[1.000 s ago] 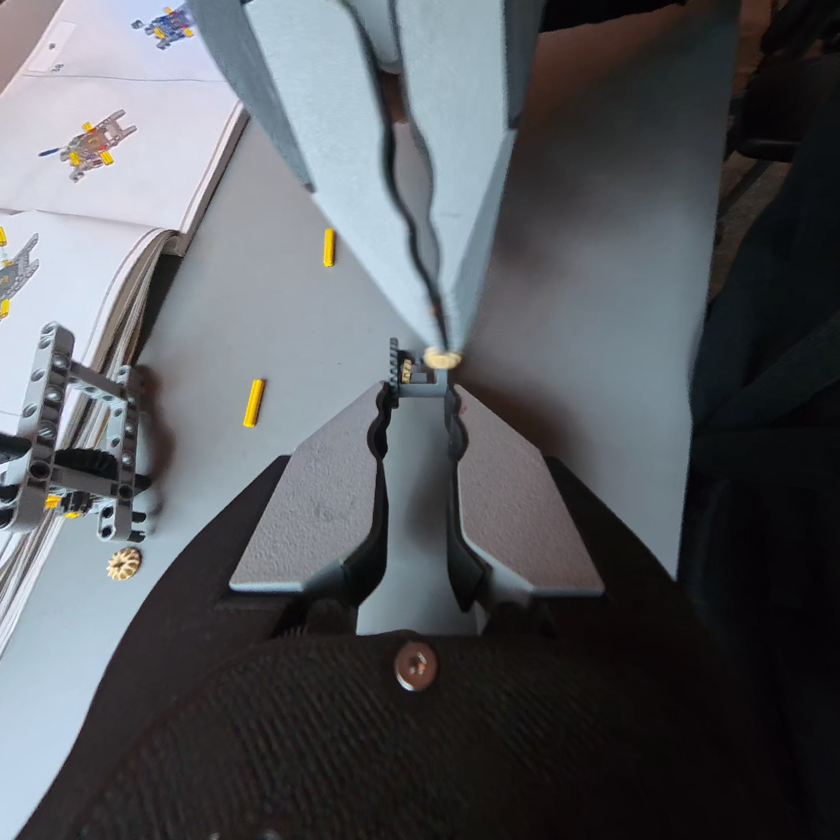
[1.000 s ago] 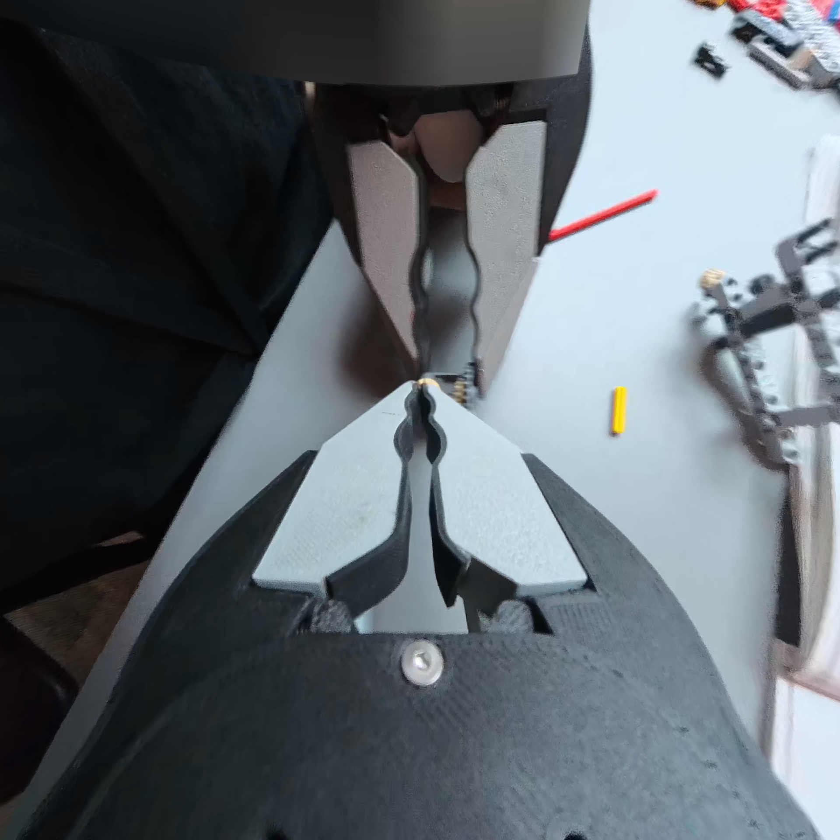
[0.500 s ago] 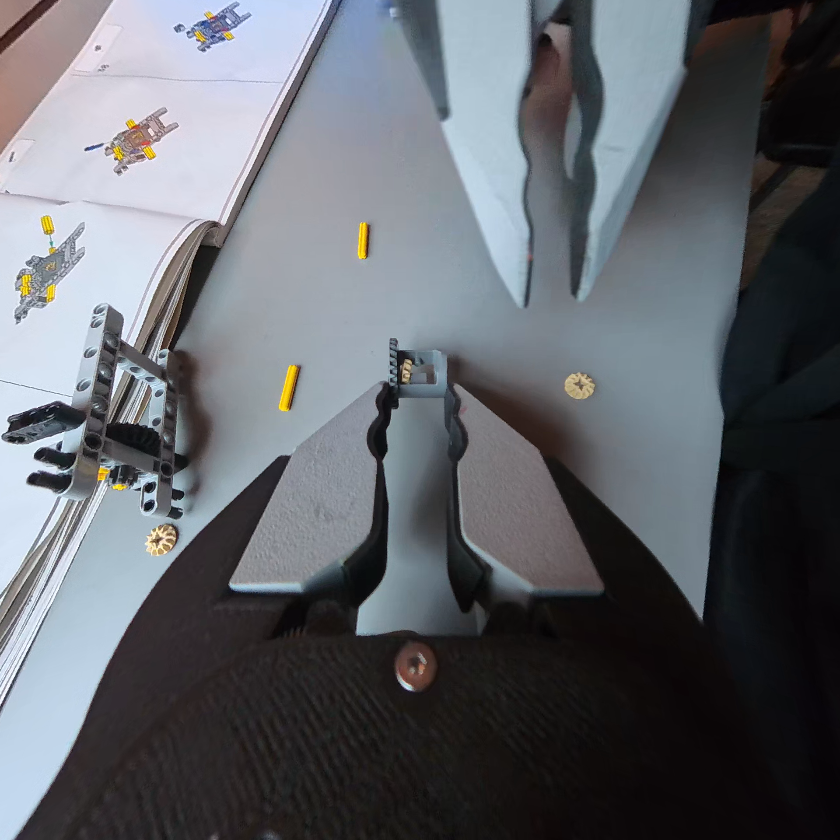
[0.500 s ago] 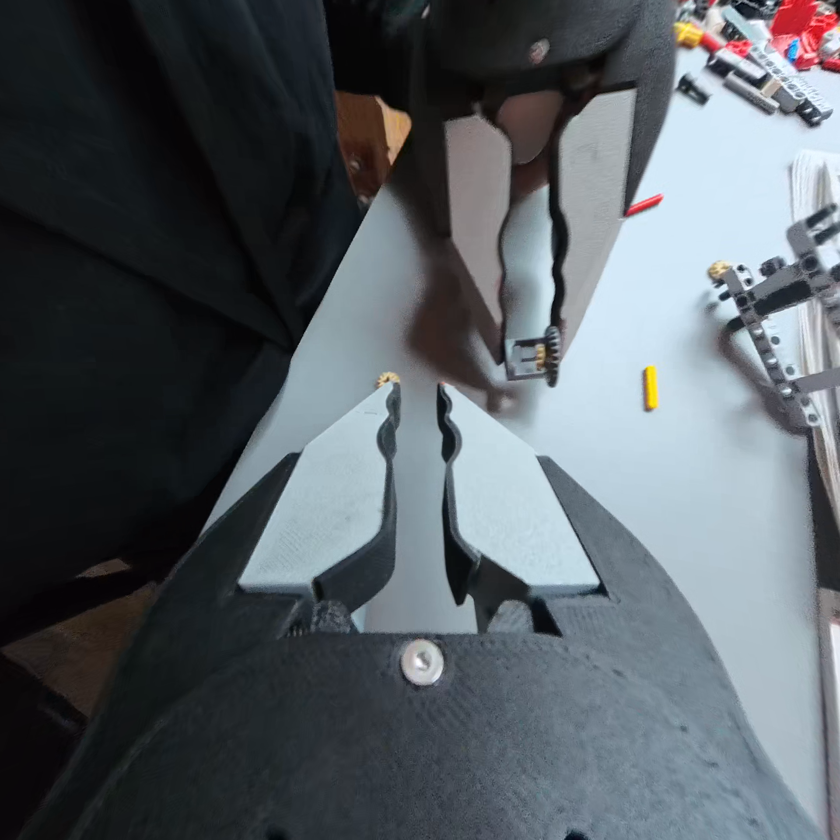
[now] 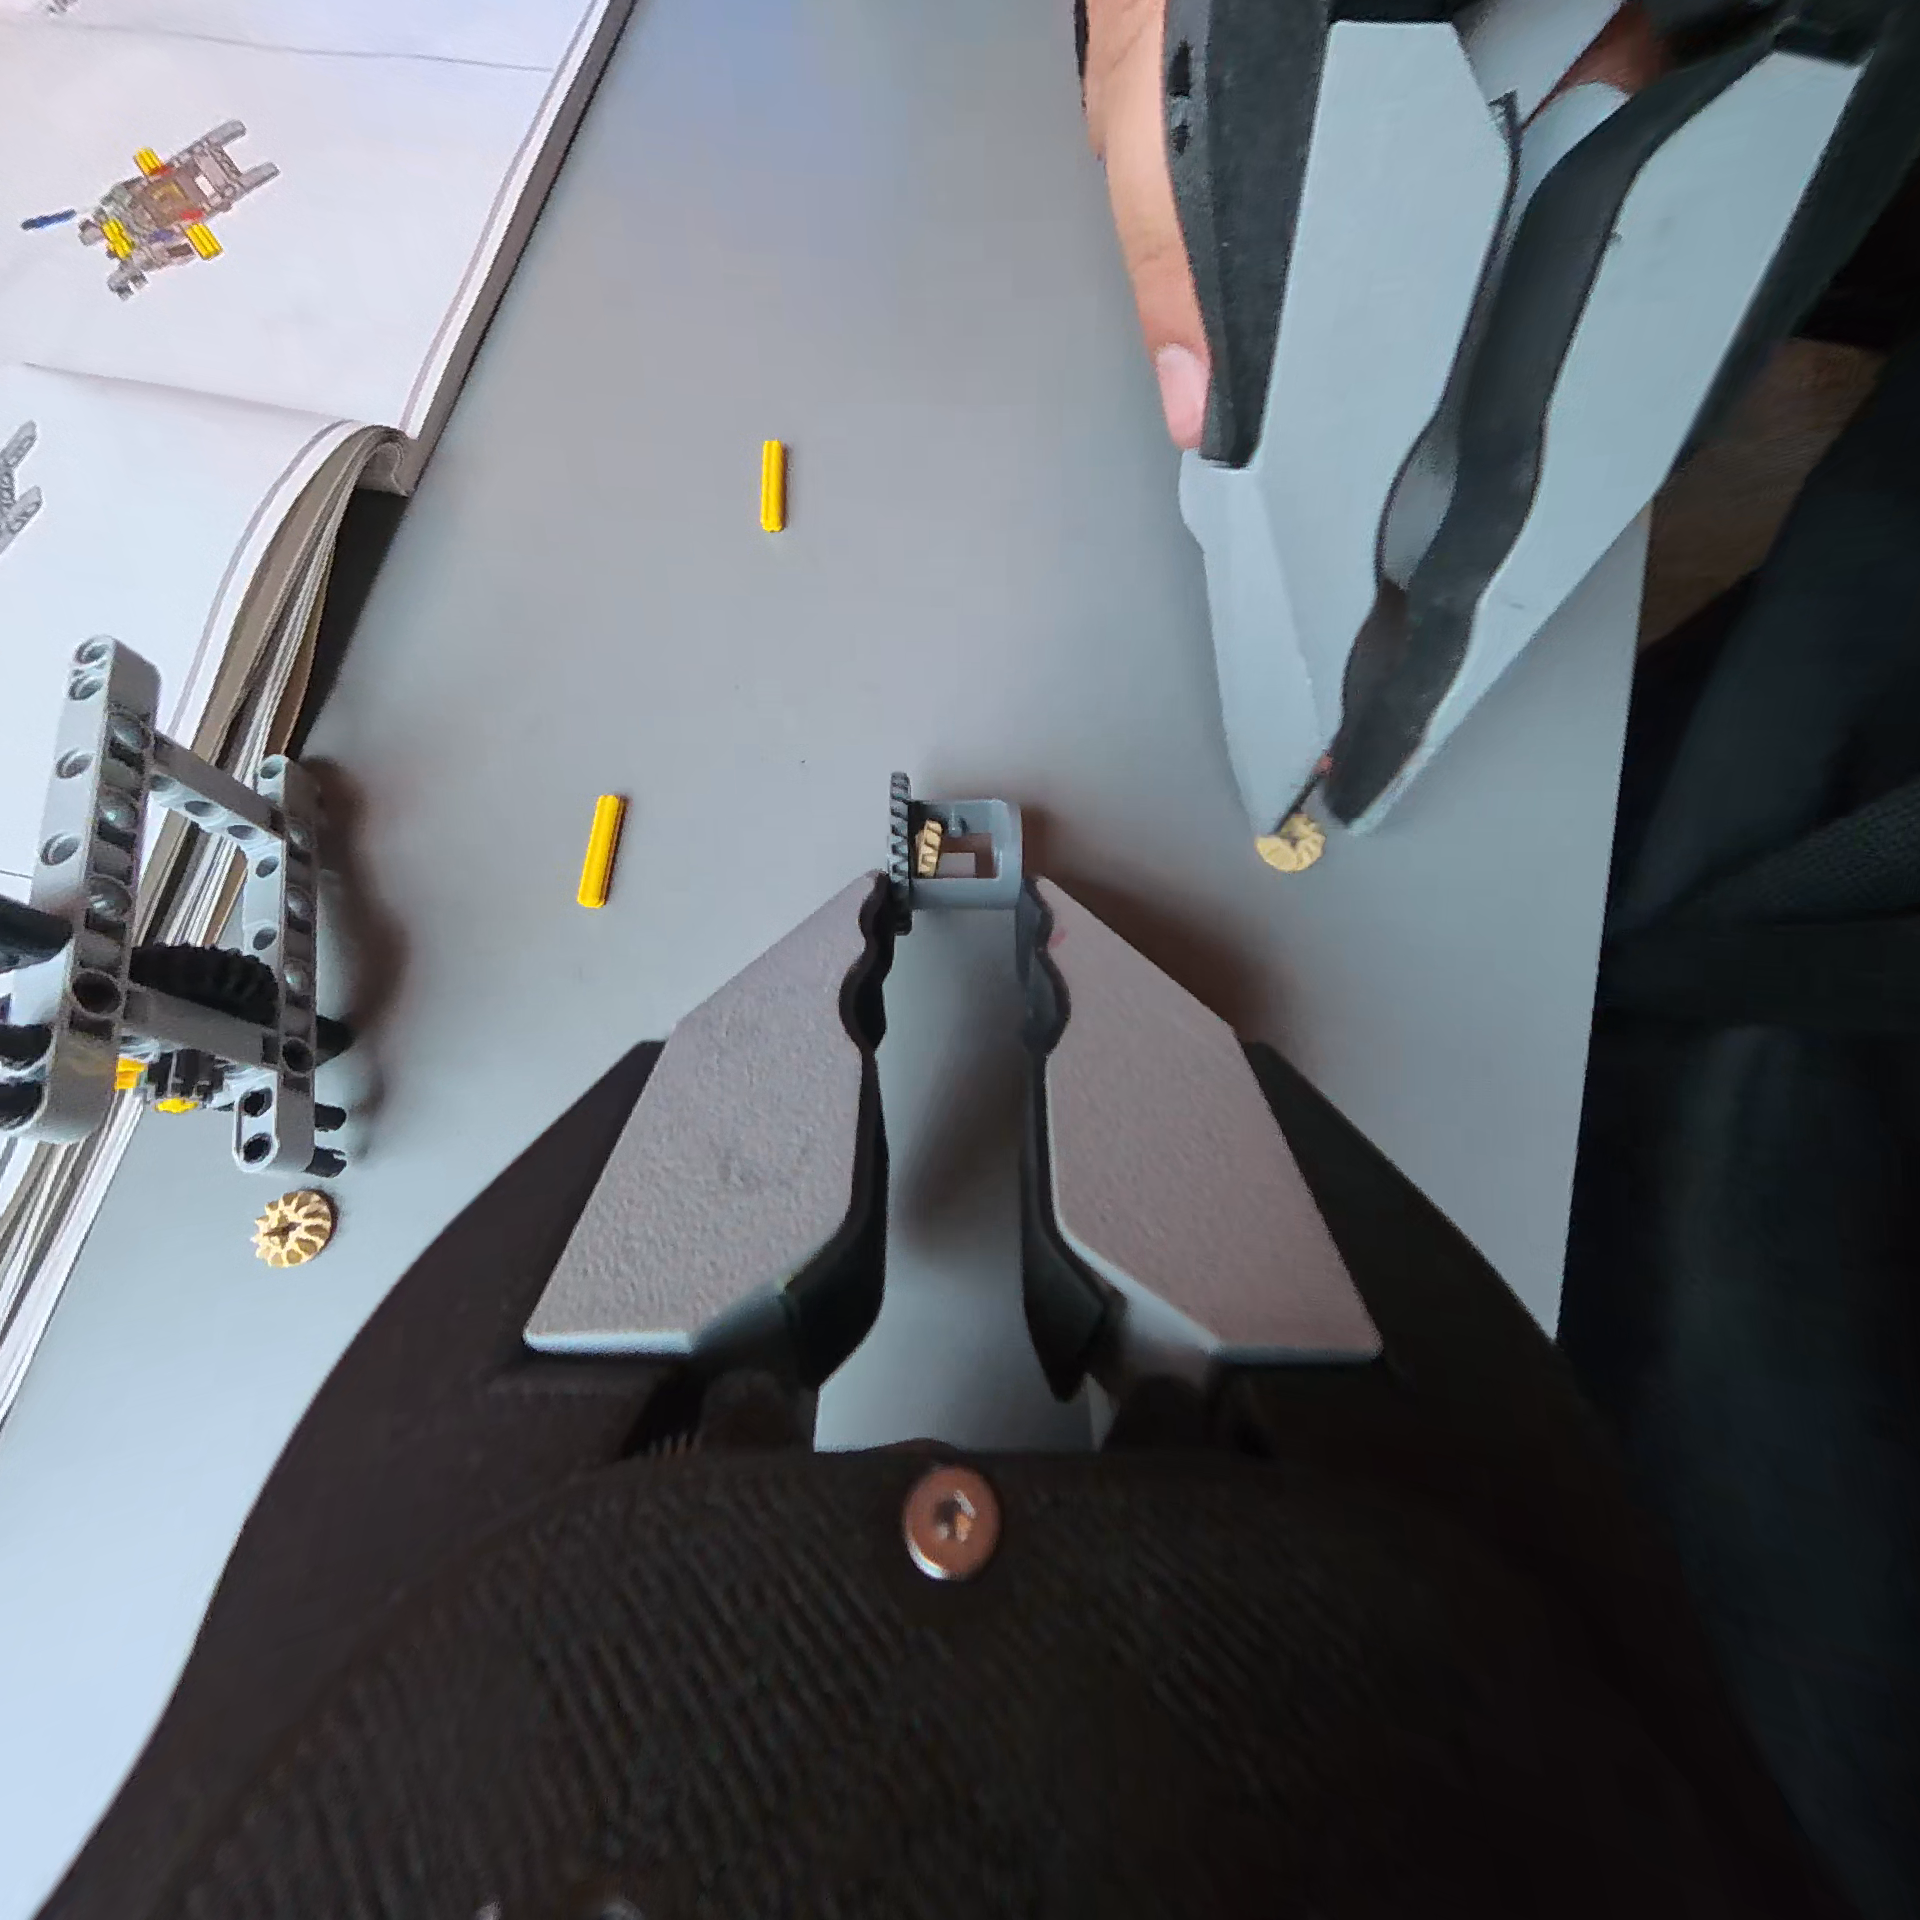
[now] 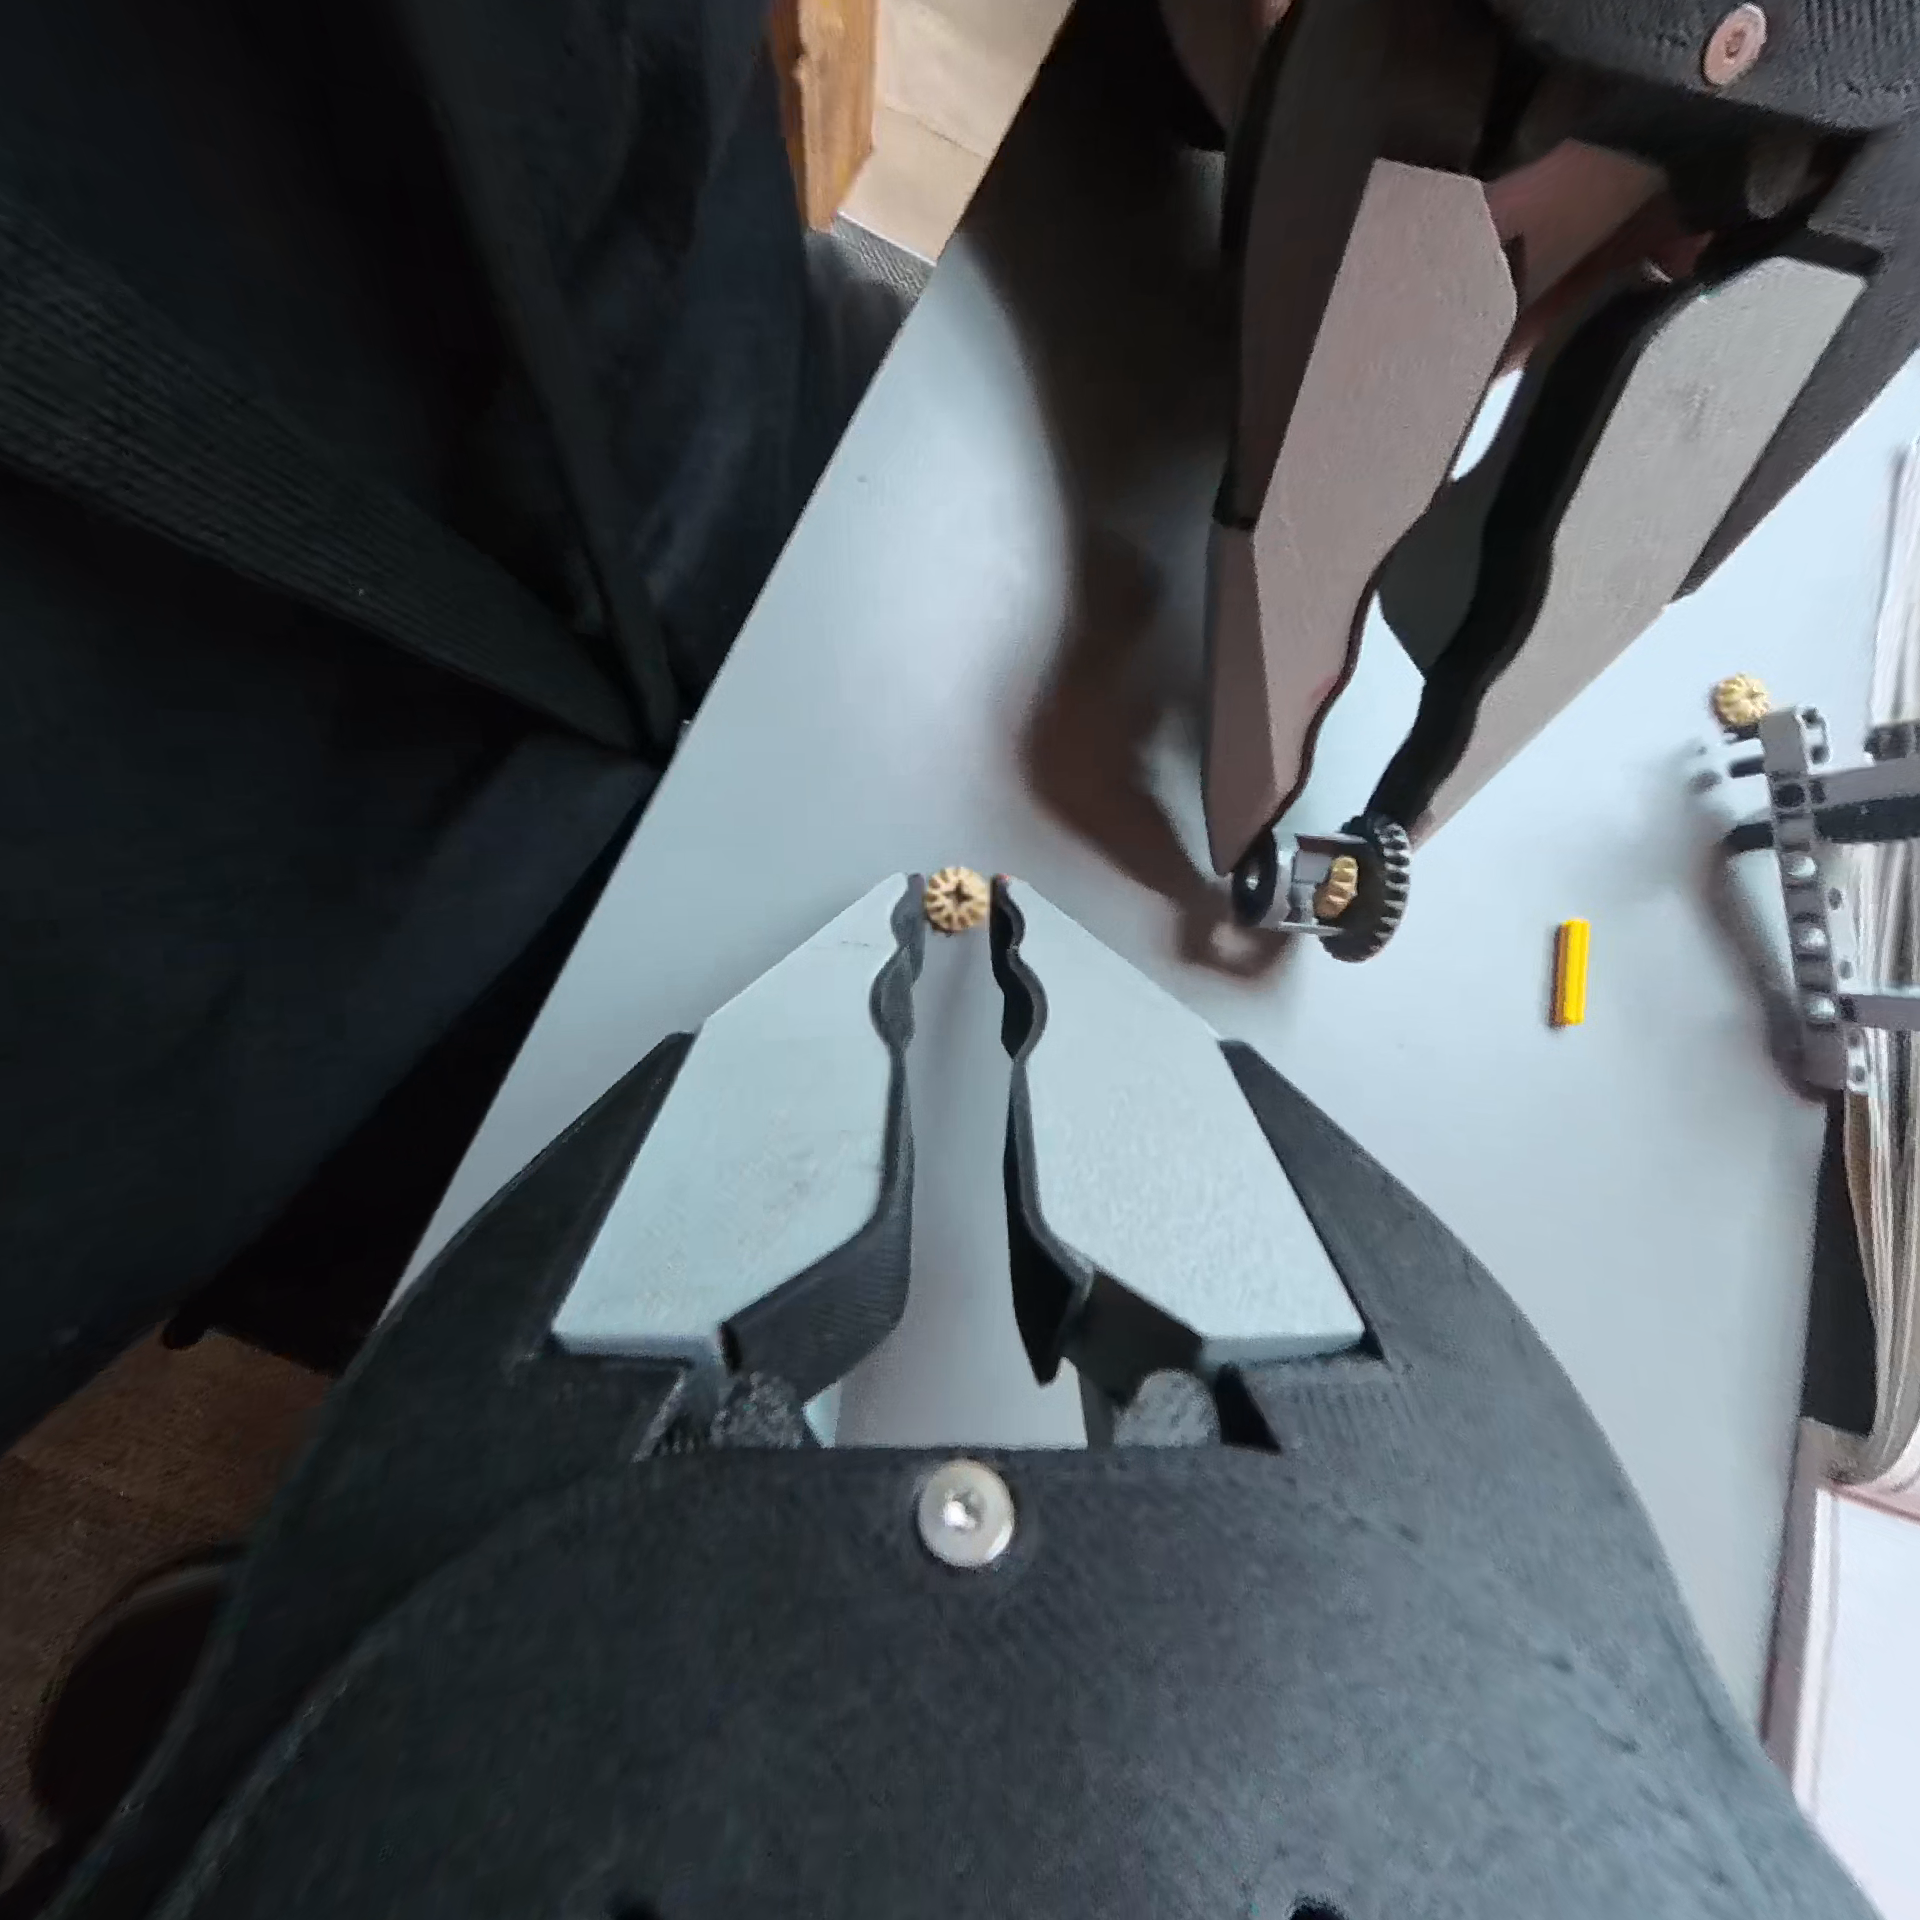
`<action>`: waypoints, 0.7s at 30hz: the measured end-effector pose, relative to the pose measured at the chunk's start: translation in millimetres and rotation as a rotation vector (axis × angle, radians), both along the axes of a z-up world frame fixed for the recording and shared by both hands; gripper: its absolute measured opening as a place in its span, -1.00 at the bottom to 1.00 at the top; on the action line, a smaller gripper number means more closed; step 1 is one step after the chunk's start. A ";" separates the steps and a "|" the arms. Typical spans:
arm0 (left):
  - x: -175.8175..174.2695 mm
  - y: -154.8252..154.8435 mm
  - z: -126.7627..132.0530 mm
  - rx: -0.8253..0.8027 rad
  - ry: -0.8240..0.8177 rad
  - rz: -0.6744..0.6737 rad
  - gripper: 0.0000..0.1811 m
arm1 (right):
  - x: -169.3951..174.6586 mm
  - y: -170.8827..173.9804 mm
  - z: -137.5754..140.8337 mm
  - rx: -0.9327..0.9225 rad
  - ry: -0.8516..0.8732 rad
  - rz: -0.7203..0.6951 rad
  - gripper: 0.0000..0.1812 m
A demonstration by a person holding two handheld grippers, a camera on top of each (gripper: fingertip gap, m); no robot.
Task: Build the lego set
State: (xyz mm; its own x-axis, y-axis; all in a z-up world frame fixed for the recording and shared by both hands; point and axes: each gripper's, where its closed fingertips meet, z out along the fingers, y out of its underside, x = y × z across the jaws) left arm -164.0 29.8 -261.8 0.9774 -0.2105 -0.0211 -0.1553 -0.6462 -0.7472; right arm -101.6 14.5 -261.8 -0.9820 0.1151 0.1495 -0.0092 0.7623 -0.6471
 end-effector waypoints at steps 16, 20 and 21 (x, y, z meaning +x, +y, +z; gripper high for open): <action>-0.9 -9.8 3.3 0.016 -0.025 0.016 -0.78 | 18.6 -4.0 5.5 0.031 -0.015 -0.084 -0.77; -1.0 -14.3 5.1 0.027 -0.023 0.019 -0.78 | 26.4 -6.0 5.1 0.028 0.005 -0.184 -0.62; -1.0 -15.1 5.6 0.029 -0.026 0.018 -0.78 | 28.6 -6.8 4.7 0.027 0.011 -0.207 -0.58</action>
